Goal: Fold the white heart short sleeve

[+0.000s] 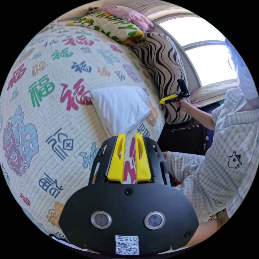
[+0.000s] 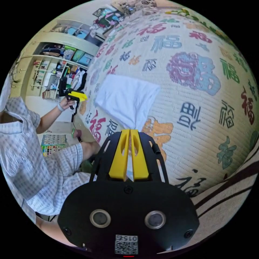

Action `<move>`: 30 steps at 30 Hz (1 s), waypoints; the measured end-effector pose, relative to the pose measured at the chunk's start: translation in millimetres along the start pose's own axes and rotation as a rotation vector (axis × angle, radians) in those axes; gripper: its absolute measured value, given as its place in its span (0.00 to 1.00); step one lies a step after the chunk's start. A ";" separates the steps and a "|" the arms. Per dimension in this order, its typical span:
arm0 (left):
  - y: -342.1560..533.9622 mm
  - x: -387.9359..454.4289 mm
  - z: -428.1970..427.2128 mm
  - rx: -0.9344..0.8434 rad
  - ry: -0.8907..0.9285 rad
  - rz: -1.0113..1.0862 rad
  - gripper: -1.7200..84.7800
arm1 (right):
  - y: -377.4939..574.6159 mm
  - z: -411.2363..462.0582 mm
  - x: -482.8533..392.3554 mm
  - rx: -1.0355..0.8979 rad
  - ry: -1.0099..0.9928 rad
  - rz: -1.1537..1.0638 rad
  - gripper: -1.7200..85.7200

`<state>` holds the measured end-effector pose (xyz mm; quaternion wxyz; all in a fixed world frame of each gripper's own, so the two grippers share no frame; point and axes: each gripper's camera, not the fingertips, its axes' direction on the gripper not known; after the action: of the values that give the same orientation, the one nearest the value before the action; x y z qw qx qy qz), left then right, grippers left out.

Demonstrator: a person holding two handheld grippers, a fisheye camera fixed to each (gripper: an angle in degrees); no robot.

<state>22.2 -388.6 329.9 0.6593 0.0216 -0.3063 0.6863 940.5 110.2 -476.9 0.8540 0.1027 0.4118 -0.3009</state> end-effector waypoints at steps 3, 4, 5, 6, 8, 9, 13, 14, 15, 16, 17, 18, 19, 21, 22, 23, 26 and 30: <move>-28.4 10.3 10.6 0.038 0.059 0.016 0.10 | -30.7 15.3 -21.8 0.089 -0.059 -0.062 0.01; -38.1 6.9 22.8 0.035 0.095 0.006 0.09 | -46.0 30.1 -28.8 0.098 -0.124 -0.094 0.01; -44.7 -0.2 36.5 0.030 0.137 -0.024 0.08 | -60.9 49.3 -34.6 0.074 -0.200 -0.123 0.01; -47.1 -4.0 43.4 0.025 0.162 -0.036 0.07 | -67.4 60.1 -37.2 0.052 -0.230 -0.136 0.01; -51.1 -17.3 68.2 -0.043 0.180 -0.071 0.04 | -84.6 104.3 -40.9 -0.063 -0.213 -0.140 0.01; -50.0 -19.9 71.6 -0.054 0.170 -0.074 0.03 | -86.8 114.1 -39.3 -0.091 -0.195 -0.130 0.01; -33.1 -45.1 63.9 -0.068 0.182 -0.129 0.01 | -81.9 132.0 -11.5 -0.080 -0.240 -0.022 0.01; -27.1 -50.3 55.6 -0.072 0.173 -0.133 0.01 | -77.9 131.0 -5.2 -0.070 -0.246 -0.004 0.01; -24.1 -52.8 51.4 -0.078 0.165 -0.134 0.01 | -76.1 130.2 -3.3 -0.067 -0.239 0.000 0.01; -18.2 -57.9 43.2 -0.088 0.160 -0.137 0.01 | -73.3 128.6 -1.3 -0.070 -0.218 0.001 0.01; -13.0 -63.2 35.4 -0.095 0.168 -0.147 0.01 | -71.6 127.6 0.9 -0.080 -0.201 0.012 0.01; -10.8 -65.3 31.7 -0.100 0.168 -0.151 0.01 | -70.7 127.4 2.3 -0.083 -0.200 0.023 0.01; -7.2 -67.8 24.2 -0.111 0.164 -0.151 0.01 | -68.8 127.0 5.8 -0.083 -0.207 0.049 0.01; -2.9 -69.6 12.3 -0.140 0.149 -0.151 0.02 | -65.5 125.8 9.3 -0.086 -0.196 0.082 0.01; 0.6 -71.4 2.9 -0.166 0.141 -0.156 0.02 | -63.2 123.9 10.9 -0.093 -0.187 0.098 0.02; 5.0 -73.5 -11.1 -0.167 0.143 -0.162 0.03 | -60.2 118.2 12.9 -0.073 -0.211 0.107 0.02; 16.0 -81.5 -64.6 -0.026 0.215 -0.189 0.11 | -54.3 88.5 20.8 0.120 -0.378 0.087 0.06; 17.1 -90.0 -114.1 0.098 0.199 -0.211 0.18 | -65.8 78.5 30.8 0.215 -0.328 0.120 0.16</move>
<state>60.9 -416.7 191.6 0.7530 0.0175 -0.2017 0.6260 966.3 11.2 -445.5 0.9101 0.1672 0.2258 -0.3046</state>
